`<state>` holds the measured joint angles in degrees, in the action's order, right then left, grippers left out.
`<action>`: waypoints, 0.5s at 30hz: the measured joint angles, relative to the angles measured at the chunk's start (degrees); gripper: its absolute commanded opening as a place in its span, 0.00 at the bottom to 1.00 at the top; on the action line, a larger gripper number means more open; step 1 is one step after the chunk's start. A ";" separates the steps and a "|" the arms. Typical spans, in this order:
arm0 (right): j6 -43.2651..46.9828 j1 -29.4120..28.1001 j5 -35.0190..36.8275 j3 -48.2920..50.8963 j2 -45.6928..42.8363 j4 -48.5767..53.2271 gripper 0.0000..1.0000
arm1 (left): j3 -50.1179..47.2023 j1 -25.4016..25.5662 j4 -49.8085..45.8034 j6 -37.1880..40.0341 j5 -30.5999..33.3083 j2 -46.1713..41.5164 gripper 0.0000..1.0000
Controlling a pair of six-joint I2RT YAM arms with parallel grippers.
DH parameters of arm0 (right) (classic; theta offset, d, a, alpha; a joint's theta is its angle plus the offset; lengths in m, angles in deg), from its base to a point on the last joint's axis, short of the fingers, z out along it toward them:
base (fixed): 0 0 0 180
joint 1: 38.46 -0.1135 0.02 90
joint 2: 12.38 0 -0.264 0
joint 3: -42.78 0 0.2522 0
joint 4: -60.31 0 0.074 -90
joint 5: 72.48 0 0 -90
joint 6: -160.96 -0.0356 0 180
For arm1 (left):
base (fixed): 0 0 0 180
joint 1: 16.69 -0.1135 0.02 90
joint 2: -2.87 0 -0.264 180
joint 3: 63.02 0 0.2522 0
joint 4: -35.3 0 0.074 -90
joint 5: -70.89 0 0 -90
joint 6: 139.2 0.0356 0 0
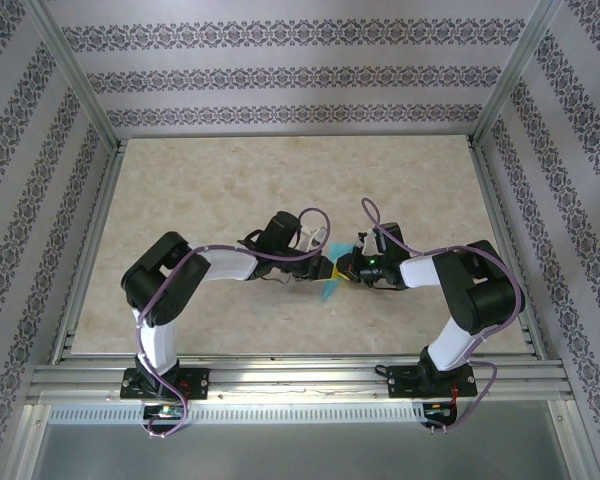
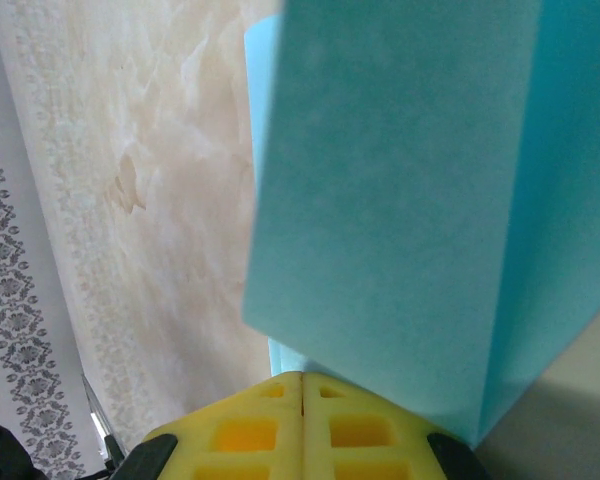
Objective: Fold a paper plane with a square sheet of paper (pick it up from the middle)
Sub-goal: Fold the wing for the fifth time at the center of the table.
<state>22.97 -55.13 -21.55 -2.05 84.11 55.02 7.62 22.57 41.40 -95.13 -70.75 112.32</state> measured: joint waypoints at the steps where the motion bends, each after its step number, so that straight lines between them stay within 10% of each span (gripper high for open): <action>1: 0.02 0.00 0.00 -0.07 0.00 0.04 0.06 | 0.79 0.00 0.20 -0.74 -0.17 0.90 0.03; 15: 0.02 -0.37 0.76 -0.17 -0.28 0.57 0.06 | 1.51 0.15 -5.90 -1.05 -0.44 4.74 0.03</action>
<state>22.99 -55.50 -20.78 -2.22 83.83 55.59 9.13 22.73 35.49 -96.18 -71.19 117.07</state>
